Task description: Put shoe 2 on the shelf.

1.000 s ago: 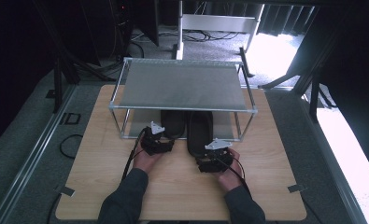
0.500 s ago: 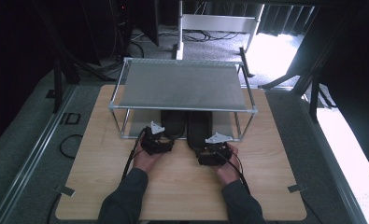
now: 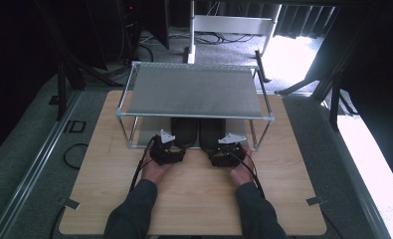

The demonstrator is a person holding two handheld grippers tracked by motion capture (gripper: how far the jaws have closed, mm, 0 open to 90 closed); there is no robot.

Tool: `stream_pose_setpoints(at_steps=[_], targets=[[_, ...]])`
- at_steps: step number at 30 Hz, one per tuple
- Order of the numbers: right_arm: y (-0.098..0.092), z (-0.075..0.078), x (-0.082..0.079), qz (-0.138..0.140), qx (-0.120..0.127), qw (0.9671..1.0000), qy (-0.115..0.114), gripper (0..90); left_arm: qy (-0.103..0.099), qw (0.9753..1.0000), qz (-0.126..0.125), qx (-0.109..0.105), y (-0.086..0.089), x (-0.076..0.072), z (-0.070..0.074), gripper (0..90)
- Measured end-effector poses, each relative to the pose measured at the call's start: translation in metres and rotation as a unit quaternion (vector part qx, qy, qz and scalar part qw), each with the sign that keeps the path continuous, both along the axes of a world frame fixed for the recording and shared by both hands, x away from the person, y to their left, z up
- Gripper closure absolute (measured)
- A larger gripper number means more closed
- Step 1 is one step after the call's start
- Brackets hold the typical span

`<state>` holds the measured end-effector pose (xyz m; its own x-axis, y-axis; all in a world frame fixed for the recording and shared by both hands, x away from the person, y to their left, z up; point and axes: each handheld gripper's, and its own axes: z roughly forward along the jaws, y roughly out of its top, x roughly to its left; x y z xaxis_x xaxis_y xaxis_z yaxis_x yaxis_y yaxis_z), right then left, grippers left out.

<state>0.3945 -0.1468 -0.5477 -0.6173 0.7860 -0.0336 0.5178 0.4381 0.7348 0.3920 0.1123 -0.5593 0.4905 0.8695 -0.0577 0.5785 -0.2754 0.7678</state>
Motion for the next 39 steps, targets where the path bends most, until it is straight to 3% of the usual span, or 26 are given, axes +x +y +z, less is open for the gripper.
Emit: stream_pose_setpoints(at_steps=[2,13,23,31,35,36,39], targets=[[0.000,0.000,0.008,0.002,-0.002,1.0000,0.000,21.6,0.000,1.0000,0.000,-0.001,0.000,0.000,0.000,26.8],[0.006,0.001,0.020,-0.001,-0.003,1.0000,0.005,23.2,0.000,1.0000,0.000,-0.002,0.000,0.000,0.000,26.9],[0.011,0.004,0.014,0.009,0.000,1.0000,-0.001,31.6,0.000,1.0000,0.000,-0.005,0.001,-0.001,0.000,27.2],[0.009,0.006,0.002,0.018,-0.004,0.9998,-0.006,31.7,-0.002,0.9999,0.001,-0.012,0.003,-0.002,0.000,27.3],[0.007,0.005,-0.004,0.022,-0.010,0.9997,-0.008,32.0,-0.023,0.9996,0.013,-0.003,0.002,-0.008,0.001,27.6],[0.005,0.004,-0.007,0.021,-0.008,0.9997,-0.005,32.3,-0.048,0.9987,0.017,-0.001,0.002,-0.015,0.002,30.4],[0.003,0.001,-0.015,0.023,-0.006,0.9997,-0.002,32.7,-0.058,0.9981,0.022,-0.001,0.001,-0.017,0.002,31.1]])
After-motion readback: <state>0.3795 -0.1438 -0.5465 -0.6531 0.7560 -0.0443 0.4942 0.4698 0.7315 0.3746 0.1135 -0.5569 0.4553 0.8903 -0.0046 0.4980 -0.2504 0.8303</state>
